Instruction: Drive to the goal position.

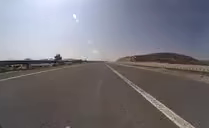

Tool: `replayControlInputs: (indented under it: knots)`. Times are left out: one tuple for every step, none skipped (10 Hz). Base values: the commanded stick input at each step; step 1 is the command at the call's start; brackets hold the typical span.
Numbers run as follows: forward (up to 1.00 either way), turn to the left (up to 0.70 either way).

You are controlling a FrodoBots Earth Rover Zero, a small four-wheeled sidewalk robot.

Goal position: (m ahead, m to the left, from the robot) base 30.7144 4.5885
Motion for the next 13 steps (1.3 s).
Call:
replayControlInputs:
  knots:
    - [1.00,0.00]
    - [1.00,0.00]
    - [1.00,0.00]
    - [1.00,0.00]
    - [1.00,0.00]
    - [1.00,0.00]
    - [1.00,0.00]
    - [1.00,0.00]
    - [1.00,0.00]
    - [1.00,0.00]
    - [1.00,0.00]
    - [1.00,0.00]
    - [1.00,0.00]
